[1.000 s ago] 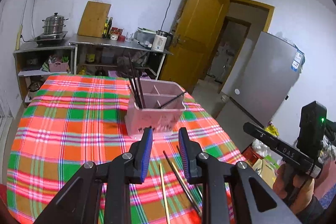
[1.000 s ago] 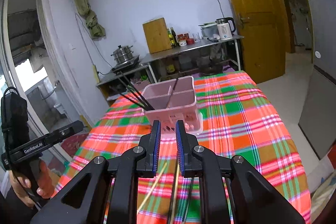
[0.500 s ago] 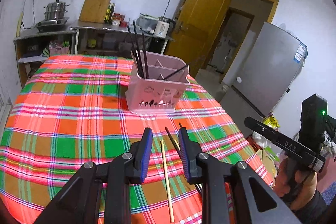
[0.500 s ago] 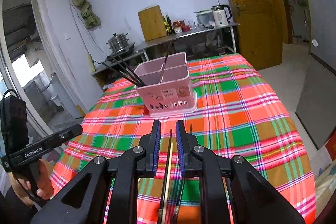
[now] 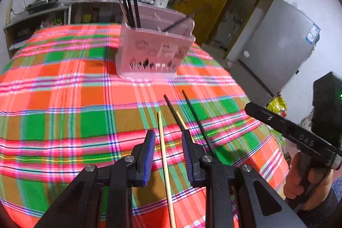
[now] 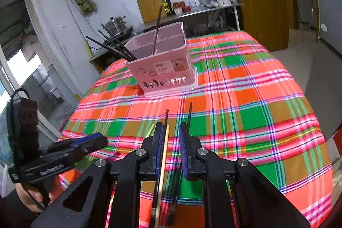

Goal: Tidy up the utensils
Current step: 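Move both open grippers back down to the remaining chopsticks, then close the left gripper on a wooden chopstick while the right gripper grasps another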

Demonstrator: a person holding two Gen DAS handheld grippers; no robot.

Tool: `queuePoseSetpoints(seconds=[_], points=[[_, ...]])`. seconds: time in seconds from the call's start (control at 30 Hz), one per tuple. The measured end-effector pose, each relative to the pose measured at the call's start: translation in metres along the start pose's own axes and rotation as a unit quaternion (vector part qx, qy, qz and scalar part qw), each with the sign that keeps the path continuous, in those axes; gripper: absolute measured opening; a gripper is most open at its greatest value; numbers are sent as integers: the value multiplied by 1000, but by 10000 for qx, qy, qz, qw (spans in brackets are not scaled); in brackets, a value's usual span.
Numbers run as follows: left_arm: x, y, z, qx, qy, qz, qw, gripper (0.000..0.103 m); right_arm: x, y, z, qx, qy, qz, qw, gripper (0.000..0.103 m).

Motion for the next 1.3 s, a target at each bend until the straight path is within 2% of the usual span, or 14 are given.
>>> queuePoseSetpoints(seconds=[0.2, 0.37, 0.43, 0.5, 0.6, 0.87, 1.17, 1.3], points=[[10, -38, -4, -69, -66, 381, 9992, 25, 5, -9, -8, -32, -83, 97, 9999, 15], [17, -65, -2, -327, -126, 618, 9975, 25, 14, -26, -6, -103, -37, 325, 9994, 15], [16, -67, -3, -447, -215, 558, 9972, 23, 19, -34, -4, -129, 9, 441, 9989, 15], [16, -68, -1, -750, -333, 525, 9952, 5, 24, -44, -1, -168, 46, 578, 9982, 15], [16, -67, 3, -713, -215, 525, 9958, 5, 33, -60, 3, -182, 115, 768, 9968, 15], [17, -55, 30, -907, 160, 455, 9947, 5, 46, -88, 0, 22, 169, 1172, 9930, 15], [18, -52, 40, -816, 314, 494, 9949, 5, 47, -93, 3, 306, 439, 1305, 9900, 14], [17, -54, 41, -766, 391, 578, 9946, 5, 41, -97, 0, 321, 320, 1327, 9901, 13]])
Point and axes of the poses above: each gripper's, at about its wrist camera, not at the fingertips, and y roughly against the way its jaws point, z to its left, x to its underside, the point moved 7 cm from there along -y, roughly the way its jaws point, and after that the axes turned 5 degrees about -x, right-handed, at the moved point
